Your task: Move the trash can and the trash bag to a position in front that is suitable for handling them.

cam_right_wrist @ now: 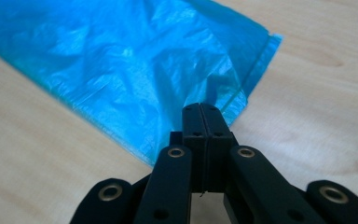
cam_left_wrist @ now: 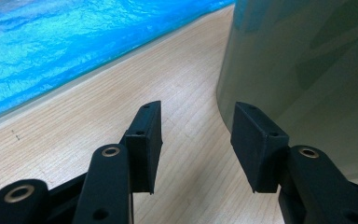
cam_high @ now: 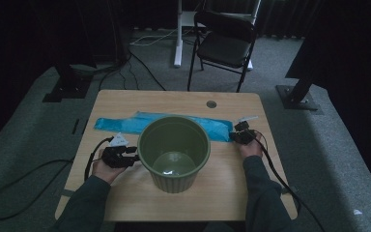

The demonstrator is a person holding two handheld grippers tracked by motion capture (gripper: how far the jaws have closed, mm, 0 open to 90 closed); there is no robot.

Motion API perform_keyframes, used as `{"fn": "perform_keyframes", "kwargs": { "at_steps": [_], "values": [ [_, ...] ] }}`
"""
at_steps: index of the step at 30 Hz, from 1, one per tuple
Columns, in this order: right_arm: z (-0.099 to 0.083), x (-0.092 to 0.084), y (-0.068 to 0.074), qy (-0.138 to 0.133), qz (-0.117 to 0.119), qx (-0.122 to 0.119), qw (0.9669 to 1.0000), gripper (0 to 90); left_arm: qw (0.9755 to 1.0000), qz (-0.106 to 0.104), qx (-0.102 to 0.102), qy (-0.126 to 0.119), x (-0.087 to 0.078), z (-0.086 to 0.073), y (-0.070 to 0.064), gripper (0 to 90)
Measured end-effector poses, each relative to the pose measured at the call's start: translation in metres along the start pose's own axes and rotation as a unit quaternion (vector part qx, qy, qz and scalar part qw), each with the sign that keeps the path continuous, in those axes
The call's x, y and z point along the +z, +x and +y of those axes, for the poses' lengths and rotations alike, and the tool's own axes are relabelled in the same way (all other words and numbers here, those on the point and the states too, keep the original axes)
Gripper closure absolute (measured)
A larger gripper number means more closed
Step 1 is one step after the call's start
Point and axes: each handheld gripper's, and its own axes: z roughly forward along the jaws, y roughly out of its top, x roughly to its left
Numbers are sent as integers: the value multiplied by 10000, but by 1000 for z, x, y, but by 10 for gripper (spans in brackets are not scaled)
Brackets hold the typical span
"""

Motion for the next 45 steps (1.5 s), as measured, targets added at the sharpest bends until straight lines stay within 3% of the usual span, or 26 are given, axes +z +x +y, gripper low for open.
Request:
{"fn": "perform_keyframes", "kwargs": {
  "at_steps": [3, 5, 9, 11, 18, 20, 23, 25, 28, 33, 35, 40, 45],
  "values": [
    [-5, -5, 4, 49, 51, -127, 9999, 899, 10000, 5, 1, 0, 0, 0, 0, 528],
    [-19, -16, 11, 59, 191, -228, 9995, 899, 10000, -2, 16, 8, 1, 0, 0, 528],
    [-33, -26, 15, 56, 386, -169, 9991, 899, 10000, -7, 34, 21, 1, 1, -1, 528],
    [-40, -38, 21, 255, 324, -528, 9978, 899, 10000, -12, 65, 13, 1, 2, -2, 528],
    [-65, -60, 32, 406, 613, -790, 9942, 900, 10000, -18, 59, -6, 1, 2, -2, 528],
    [-71, -66, 36, 439, 807, -879, 9919, 893, 10000, -12, 47, -4, 1, 2, -2, 528],
    [-69, -76, 41, 233, 1017, -945, 9900, 751, 10000, -16, 56, 14, 3, 2, -1, 528],
    [-60, -78, 44, 52, 899, -969, 9912, 664, 10000, -23, 63, 18, 4, 2, -2, 527],
    [-40, -69, 50, -53, 649, -1139, 9914, 607, 10000, -21, 92, 7, 4, 3, -2, 527],
    [-14, -46, 52, -137, 529, -1166, 9917, 579, 10000, -9, 41, -12, 3, 2, 1, 527],
    [0, -25, 50, -103, 572, -1053, 9927, 562, 10000, 7, -17, -98, 1, 2, 2, 527],
    [14, -1, 53, -10, 770, -1063, 9913, 547, 9999, 62, -59, -138, -2, 1, 6, 527],
    [15, 9, 52, 182, 882, -1043, 9905, 664, 9998, 87, -82, -159, -4, 1, 8, 527]
  ]
}}
